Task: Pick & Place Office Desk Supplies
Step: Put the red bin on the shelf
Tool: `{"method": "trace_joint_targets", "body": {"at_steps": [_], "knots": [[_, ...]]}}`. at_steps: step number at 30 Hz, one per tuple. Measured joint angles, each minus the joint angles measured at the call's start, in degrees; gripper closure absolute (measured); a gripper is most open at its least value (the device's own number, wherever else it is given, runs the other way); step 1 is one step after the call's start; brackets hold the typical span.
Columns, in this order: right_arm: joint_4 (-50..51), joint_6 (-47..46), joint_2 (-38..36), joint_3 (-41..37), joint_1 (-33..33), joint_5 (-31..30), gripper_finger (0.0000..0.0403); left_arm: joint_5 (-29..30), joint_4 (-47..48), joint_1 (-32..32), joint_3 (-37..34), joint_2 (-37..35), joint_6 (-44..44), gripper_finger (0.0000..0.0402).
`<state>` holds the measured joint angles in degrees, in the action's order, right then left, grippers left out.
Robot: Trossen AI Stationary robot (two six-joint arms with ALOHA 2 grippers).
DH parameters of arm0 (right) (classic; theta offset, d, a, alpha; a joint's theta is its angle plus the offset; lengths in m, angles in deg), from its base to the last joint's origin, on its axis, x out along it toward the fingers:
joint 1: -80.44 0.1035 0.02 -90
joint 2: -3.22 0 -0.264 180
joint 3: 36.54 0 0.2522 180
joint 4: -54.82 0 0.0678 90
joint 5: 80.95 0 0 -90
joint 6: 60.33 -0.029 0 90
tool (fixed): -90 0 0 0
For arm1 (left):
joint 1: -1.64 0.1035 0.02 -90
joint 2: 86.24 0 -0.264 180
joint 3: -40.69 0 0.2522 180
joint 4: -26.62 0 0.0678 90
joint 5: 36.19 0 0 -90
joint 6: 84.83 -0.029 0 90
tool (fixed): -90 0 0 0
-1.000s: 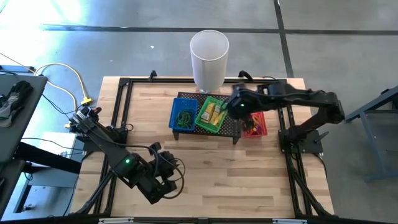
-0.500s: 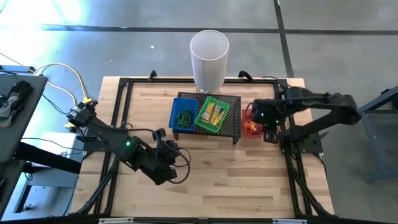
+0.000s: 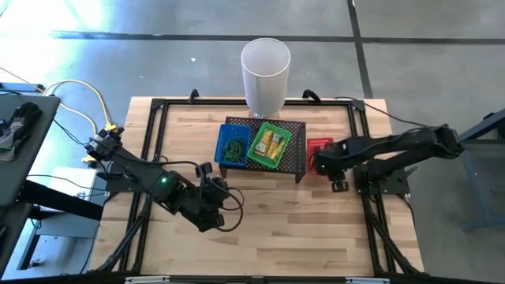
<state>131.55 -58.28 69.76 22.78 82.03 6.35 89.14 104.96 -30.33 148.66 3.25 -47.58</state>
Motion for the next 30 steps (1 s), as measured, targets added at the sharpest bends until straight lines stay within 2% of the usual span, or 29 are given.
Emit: {"method": "trace_joint_targets", "body": {"at_steps": [5, 11, 17, 19, 23, 28, 30], "knots": [[-3.68, 1.06, 3.98, -3.01, 0.02, -2.16, 0.0275, -0.04, 0.03, -0.32, 0.00, 0.01, 0.74, 0.0343], [-7.48, 2.11, 8.88, -3.15, -0.54, -7.69, 0.0275, -0.11, 0.09, -1.31, 0.00, 0.02, 2.01, 0.0343], [-11.09, 3.84, 13.66, -3.15, -1.84, -2.81, 0.0275, -0.11, 0.15, -1.88, 0.00, 0.02, 2.19, 0.0343], [-11.26, 3.76, 15.30, -3.15, -2.01, -2.98, 0.0277, -0.11, 0.30, -2.23, 0.00, 0.02, 2.21, 0.0343], [-10.80, 3.67, 17.43, -3.15, -1.99, -3.34, 0.0311, -0.22, 1.01, -2.87, 0.00, 0.02, 2.64, 0.0343], [-9.67, 0.96, 17.38, -3.12, -1.99, -3.39, 0.0389, -0.19, 2.02, -3.32, 0.00, 0.02, 2.89, 0.0343], [-7.75, -1.01, 16.60, -3.09, -1.97, -3.88, 0.0396, -0.20, 2.31, -3.34, 0.00, 0.01, 2.87, 0.0343]]}}
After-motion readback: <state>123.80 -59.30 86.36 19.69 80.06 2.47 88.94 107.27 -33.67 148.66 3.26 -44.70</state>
